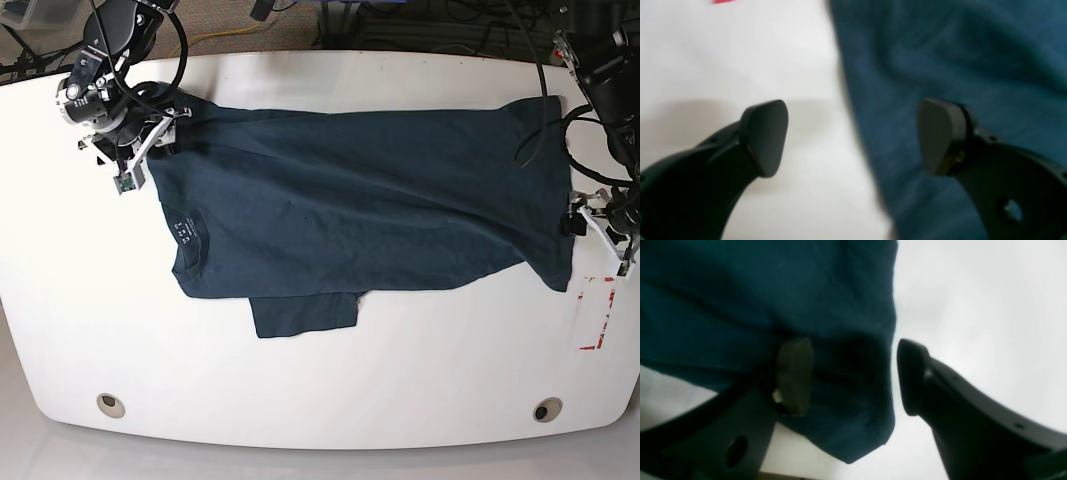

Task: Fold the T-shirt properly
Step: 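Move the right gripper along the shirt side and grasp near the hem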

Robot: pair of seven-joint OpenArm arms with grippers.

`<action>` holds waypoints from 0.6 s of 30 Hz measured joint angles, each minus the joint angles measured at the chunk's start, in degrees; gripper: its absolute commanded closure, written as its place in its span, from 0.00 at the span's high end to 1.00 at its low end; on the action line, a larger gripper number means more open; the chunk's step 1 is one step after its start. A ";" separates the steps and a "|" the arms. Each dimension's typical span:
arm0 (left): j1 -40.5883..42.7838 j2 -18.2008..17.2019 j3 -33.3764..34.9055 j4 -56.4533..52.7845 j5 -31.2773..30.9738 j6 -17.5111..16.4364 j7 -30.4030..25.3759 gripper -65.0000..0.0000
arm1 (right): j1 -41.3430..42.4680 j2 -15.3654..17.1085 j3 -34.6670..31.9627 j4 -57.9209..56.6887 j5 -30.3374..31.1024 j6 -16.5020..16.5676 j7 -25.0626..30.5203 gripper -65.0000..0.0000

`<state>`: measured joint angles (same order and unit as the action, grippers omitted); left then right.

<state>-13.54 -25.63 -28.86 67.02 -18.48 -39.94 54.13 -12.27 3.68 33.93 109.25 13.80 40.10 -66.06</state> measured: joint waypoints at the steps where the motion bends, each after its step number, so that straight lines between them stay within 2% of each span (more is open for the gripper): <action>1: -0.33 0.15 -0.85 -0.72 -1.62 0.00 -0.09 0.86 | 0.02 0.04 0.00 0.13 0.00 -0.02 0.02 0.60; 5: -2.51 -0.17 -4.42 -7.06 -7.19 0.00 -0.42 0.86 | -0.02 0.13 0.09 0.20 -0.02 -0.02 0.00 0.60; 10: -4.28 -0.59 -5.49 -14.45 -9.31 0.20 -0.11 0.86 | 0.11 -0.13 2.45 0.20 0.70 0.00 0.00 0.60; 18: -7.19 0.87 -5.07 -18.91 -10.49 0.24 -1.33 0.86 | 0.02 0.46 9.11 0.22 9.68 -0.13 -0.63 0.60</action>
<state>-20.73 -24.75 -33.93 48.12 -28.97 -39.70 52.80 -12.25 4.14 43.05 109.47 23.49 39.97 -66.70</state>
